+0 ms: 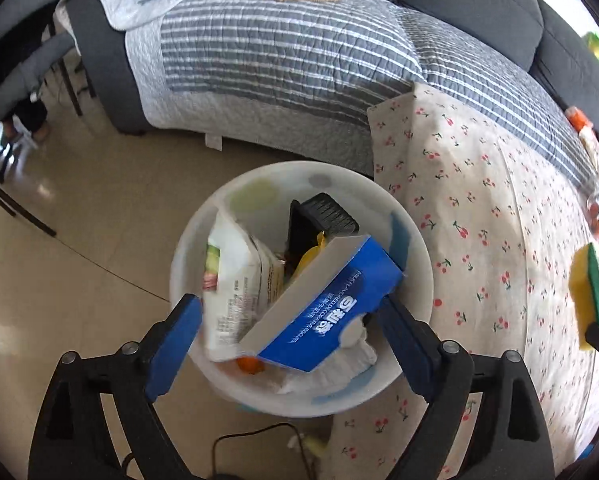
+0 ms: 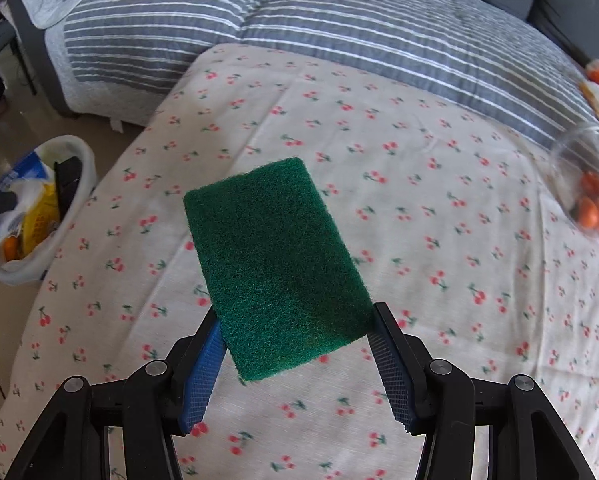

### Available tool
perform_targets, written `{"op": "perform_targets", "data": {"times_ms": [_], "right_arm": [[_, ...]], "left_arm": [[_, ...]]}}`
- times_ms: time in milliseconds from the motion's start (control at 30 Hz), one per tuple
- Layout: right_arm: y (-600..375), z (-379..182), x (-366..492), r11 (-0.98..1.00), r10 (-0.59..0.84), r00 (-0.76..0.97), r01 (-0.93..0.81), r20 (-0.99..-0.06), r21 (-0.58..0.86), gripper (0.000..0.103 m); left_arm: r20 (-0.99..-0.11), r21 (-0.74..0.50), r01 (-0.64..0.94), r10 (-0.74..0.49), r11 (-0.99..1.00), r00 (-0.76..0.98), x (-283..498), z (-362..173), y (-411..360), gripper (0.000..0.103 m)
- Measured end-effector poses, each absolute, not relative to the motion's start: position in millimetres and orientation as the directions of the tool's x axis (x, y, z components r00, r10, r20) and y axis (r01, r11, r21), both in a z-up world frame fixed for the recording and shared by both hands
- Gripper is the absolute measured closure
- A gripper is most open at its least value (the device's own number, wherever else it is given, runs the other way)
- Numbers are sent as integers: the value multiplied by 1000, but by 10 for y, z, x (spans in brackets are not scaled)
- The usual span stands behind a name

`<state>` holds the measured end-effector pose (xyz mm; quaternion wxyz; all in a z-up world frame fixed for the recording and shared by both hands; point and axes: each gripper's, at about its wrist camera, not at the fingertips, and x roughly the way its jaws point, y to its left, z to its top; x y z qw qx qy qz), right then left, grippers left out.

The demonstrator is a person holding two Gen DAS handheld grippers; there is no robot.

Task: Collect trash
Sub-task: 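Carry the green sponge over the bin and open the right gripper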

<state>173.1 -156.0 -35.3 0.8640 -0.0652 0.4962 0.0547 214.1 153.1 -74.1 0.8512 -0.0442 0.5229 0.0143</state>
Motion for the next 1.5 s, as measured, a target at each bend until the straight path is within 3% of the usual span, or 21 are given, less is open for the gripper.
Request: {"op": "perform_targets", "data": {"times_ms": [167, 700, 1133, 1367, 1500], "right_arm": [[-1404, -422, 1741, 982, 123, 455, -186, -882, 41, 42], [369, -400, 2014, 921, 253, 440, -383, -861, 74, 41], [832, -1017, 2565, 938, 185, 337, -340, -923, 64, 42], [665, -1030, 2608, 928, 308, 285, -300, -908, 221, 26], [629, -897, 2499, 925, 319, 310, -307, -896, 223, 23]], "left_arm": [[-894, -58, -96, -9, 994, 448, 1937, -567, 1723, 4], [-879, -127, -260, 13, 957, 476, 1556, -420, 2641, 4], [-871, -160, -286, 1, 945, 492, 1516, -380, 2796, 4], [-861, -153, -283, 13, 947, 509, 1504, -311, 2662, 4], [-866, -147, -275, 11, 950, 499, 1473, -320, 2583, 4]]}}
